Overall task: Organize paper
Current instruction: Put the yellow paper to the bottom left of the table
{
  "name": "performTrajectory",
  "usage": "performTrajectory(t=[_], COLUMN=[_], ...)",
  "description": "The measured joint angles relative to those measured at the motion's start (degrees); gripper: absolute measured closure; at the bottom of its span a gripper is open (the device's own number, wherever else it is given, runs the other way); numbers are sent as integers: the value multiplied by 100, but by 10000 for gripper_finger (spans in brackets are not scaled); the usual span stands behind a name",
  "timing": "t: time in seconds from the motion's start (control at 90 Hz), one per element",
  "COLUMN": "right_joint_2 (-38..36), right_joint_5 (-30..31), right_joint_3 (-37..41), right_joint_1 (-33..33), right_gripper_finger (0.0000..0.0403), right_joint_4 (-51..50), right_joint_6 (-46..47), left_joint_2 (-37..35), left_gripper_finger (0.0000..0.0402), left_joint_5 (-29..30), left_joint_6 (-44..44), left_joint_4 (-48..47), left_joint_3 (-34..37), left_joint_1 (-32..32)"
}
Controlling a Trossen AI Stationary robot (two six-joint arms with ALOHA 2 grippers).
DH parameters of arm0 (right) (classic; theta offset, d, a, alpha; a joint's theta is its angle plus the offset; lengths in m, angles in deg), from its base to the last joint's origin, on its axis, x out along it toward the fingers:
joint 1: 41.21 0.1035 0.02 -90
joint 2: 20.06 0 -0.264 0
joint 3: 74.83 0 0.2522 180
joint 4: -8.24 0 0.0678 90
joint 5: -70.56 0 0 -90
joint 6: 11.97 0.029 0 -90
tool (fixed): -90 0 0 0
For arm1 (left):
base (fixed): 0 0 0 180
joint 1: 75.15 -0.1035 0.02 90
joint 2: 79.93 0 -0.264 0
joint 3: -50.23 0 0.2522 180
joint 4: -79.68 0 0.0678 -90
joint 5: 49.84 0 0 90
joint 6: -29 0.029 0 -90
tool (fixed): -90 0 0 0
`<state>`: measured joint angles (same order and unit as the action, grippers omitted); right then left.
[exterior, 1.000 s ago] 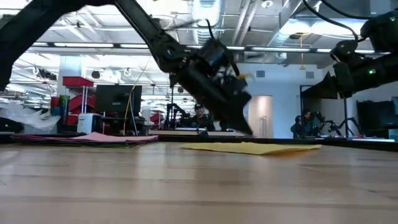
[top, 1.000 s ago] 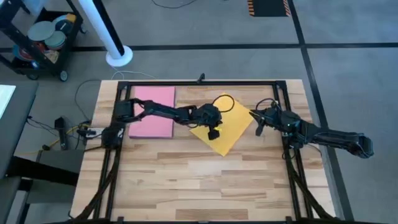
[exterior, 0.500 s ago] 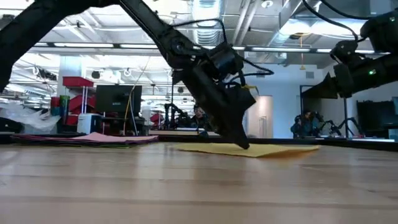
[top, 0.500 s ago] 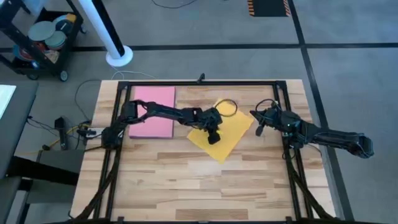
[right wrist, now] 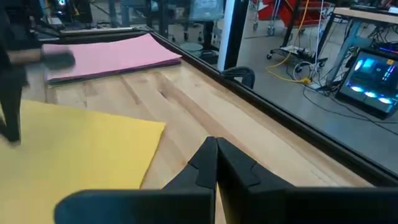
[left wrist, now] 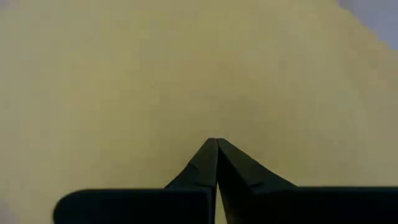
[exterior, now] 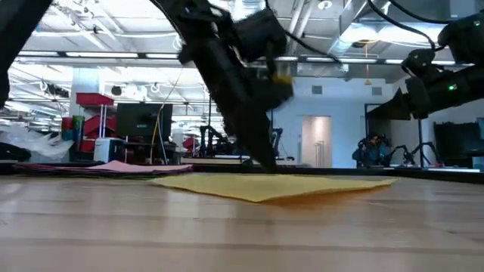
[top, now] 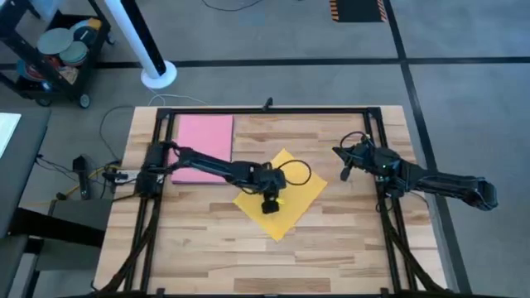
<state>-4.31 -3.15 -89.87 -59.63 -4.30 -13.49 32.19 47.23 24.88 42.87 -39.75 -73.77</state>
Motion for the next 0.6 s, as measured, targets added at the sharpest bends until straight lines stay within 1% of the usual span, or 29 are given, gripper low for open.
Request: performTrajectory(t=[0.067,0.156,0.256,0.322,0.411,0.6], right_joint_2=[0,73,237,458,850,1786], right_joint_5=[-114,-165,-184,-162,-79,57], right_joint_3=[-74,-267,-600,-879,-1337,-2323], right_joint_1=[3,83,293,466,666,881], right_gripper_finger=[403,403,403,403,403,403], right_joint_4=[-160,-269,-495,-715,-1196,-2033], right_joint_6=[7,135,169,279,492,815], left_joint_2=[-356,-725,-912,-838,-620,-235], left_gripper_finger=[401,401,401,401,401,401], left_joint_5=[104,482,608,455,144,-286], left_joint_6=[310,665,976,1182,1533,2430], left_joint_4=[-334,-601,-726,-724,-356,498], left_joint_3=[112,275,419,512,557,548], left_joint_1=[-40,-125,-370,-555,-707,-731])
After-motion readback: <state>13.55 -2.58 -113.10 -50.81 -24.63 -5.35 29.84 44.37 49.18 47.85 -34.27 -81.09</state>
